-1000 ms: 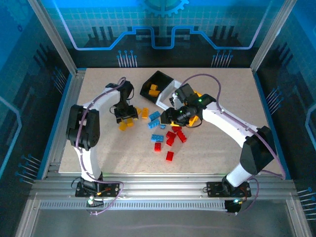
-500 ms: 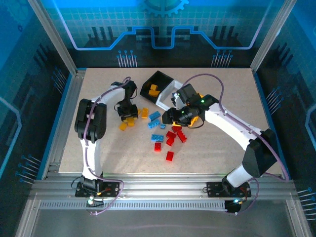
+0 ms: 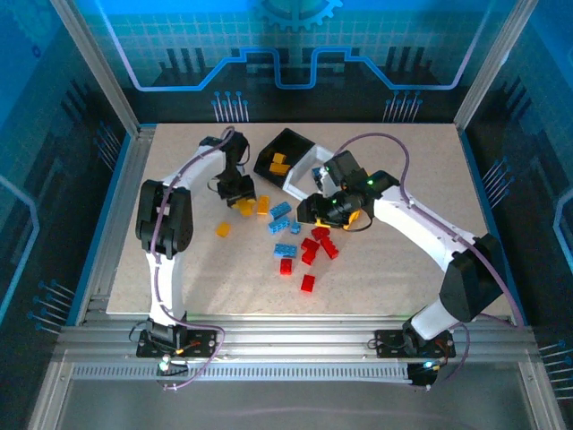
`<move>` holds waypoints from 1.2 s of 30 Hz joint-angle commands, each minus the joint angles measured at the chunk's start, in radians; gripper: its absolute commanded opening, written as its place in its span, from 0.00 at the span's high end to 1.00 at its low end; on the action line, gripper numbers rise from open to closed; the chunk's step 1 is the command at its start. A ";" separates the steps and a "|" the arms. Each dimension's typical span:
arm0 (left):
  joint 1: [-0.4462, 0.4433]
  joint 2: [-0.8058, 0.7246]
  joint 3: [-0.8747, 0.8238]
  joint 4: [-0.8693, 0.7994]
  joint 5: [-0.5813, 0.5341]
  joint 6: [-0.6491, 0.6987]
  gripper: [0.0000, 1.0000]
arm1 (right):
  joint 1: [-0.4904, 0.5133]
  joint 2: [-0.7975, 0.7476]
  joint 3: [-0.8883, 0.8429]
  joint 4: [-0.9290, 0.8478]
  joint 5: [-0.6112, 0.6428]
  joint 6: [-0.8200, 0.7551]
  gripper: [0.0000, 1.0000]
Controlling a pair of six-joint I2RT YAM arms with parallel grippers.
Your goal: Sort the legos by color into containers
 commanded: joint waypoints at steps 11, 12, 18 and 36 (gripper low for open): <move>0.016 0.165 0.348 0.337 0.240 -0.392 0.64 | -0.032 -0.138 -0.073 -0.020 0.030 0.020 0.41; 0.015 0.184 0.371 0.350 0.239 -0.405 0.64 | -0.034 -0.147 -0.080 -0.021 0.034 0.022 0.42; 0.008 0.320 0.560 0.353 0.245 -0.445 0.53 | -0.044 -0.213 -0.136 -0.025 0.054 0.042 0.41; -0.062 0.031 0.223 -0.003 -0.004 0.043 0.43 | -0.055 -0.161 -0.121 0.008 0.013 0.019 0.41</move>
